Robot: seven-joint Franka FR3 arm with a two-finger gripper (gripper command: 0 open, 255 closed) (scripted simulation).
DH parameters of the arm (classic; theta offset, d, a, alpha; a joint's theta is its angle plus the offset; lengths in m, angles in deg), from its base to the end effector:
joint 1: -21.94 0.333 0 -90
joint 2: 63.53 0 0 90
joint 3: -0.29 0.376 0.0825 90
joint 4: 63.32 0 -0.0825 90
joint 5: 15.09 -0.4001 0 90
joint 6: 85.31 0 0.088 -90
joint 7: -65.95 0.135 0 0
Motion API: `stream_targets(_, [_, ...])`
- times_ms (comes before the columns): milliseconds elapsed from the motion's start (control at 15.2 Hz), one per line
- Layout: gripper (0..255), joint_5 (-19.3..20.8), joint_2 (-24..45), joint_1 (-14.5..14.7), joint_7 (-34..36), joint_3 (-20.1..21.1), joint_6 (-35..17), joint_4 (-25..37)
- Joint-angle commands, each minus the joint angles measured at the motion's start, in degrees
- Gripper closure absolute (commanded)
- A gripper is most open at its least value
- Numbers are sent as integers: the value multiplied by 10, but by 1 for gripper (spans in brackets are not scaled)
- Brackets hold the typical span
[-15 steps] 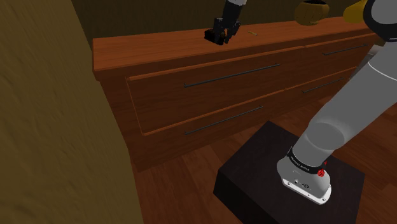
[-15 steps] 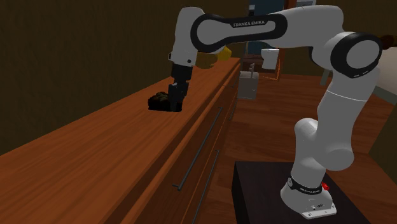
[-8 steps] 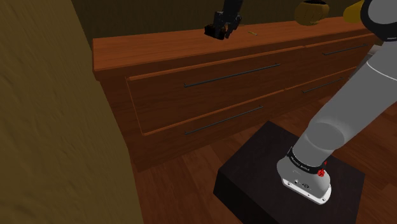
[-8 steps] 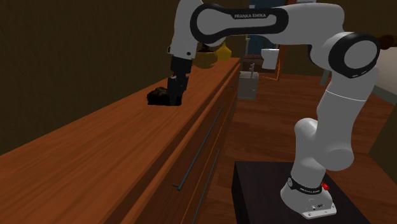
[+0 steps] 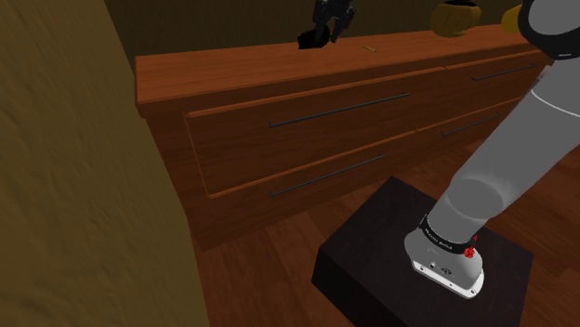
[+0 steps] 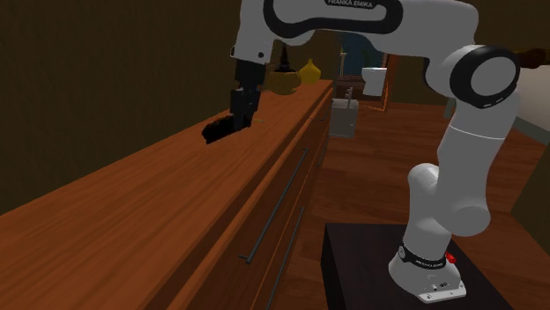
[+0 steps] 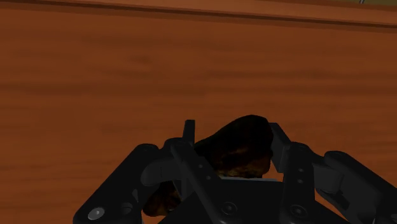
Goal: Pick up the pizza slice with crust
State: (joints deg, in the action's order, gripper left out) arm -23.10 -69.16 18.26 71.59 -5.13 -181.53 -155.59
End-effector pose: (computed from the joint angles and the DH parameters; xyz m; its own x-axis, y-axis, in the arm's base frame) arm 0.5444 -0.0728 0.7037 0.9520 -0.2672 0.1494 -0.2427 -0.9562 -0.1638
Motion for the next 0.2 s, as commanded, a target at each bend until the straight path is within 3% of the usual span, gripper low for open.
stream_targets(0, [255, 0, 4, 0, 1, -1, 16, 20])
stream_targets(132, [255, 0, 4, 0, 1, -1, 18, 22])
